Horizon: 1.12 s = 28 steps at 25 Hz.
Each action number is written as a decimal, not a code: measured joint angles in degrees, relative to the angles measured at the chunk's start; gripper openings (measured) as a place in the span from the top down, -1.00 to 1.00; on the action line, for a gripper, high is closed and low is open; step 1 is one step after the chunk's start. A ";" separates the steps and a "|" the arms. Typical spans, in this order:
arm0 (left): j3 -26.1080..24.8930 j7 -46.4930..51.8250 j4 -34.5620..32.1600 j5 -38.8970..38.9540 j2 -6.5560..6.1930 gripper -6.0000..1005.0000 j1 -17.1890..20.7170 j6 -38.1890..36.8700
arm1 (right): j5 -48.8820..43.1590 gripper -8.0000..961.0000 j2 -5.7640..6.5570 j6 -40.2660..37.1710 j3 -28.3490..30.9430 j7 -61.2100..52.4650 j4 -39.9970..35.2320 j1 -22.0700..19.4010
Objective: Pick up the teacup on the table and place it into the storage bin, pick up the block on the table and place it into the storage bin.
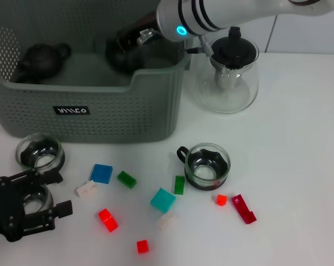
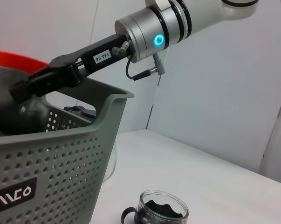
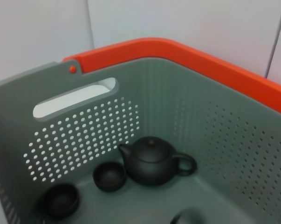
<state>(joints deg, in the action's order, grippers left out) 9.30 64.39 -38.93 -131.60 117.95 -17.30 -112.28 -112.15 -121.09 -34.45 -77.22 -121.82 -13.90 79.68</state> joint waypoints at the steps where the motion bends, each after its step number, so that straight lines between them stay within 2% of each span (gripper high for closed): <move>1: 0.00 -0.01 0.00 0.01 0.00 -0.58 0.04 0.01 | 0.03 0.62 0.00 -0.11 -0.01 -0.05 0.00 -0.02; 3: 0.02 -0.04 0.00 0.02 0.00 -0.58 0.14 0.02 | 0.18 0.60 0.03 -0.53 0.10 -0.09 -0.22 -0.27; 6: -0.14 -0.08 0.00 0.03 0.00 -0.58 0.35 0.05 | 0.37 0.38 0.52 -3.15 0.72 -0.53 -2.73 -1.99; 9: -0.67 -0.08 0.12 0.03 -0.01 -0.58 0.40 0.06 | 0.47 0.17 0.89 -7.32 1.08 -2.76 -11.02 -7.00; 12: -0.78 -0.08 0.34 0.04 -0.01 -0.58 0.19 0.00 | 4.35 0.18 0.64 -11.02 2.23 -0.23 -26.19 -17.42; 14: -0.79 -0.08 0.48 0.03 -0.01 -0.58 0.06 -0.05 | 12.69 0.18 0.50 -12.77 2.37 7.17 -36.80 -27.04; 16: -0.77 -0.08 0.57 0.03 -0.01 -0.58 -0.01 -0.04 | 24.03 0.19 0.83 -15.83 2.94 15.59 -42.08 -34.05; 19: -0.76 -0.08 0.59 0.03 0.00 -0.58 -0.16 0.01 | 40.00 0.19 1.87 -26.54 6.31 27.25 -43.97 -41.79; 22: -0.79 -0.07 0.61 0.03 0.00 -0.58 -0.36 -0.01 | 46.26 0.16 2.75 -42.34 11.61 30.94 -43.01 -47.27; 24: -0.83 -0.07 0.62 0.05 -0.01 -0.58 -0.45 0.00 | 44.61 0.14 3.17 -48.51 13.55 31.43 -43.28 -50.00; 28: -0.85 0.04 0.62 0.11 -0.05 -0.58 -0.56 0.01 | 32.00 0.10 3.69 -62.83 15.67 34.16 -48.15 -55.81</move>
<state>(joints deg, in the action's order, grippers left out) 8.44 64.42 -38.32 -131.49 117.90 -17.85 -112.27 -80.15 -117.40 -97.28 -61.55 -87.66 -62.05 23.87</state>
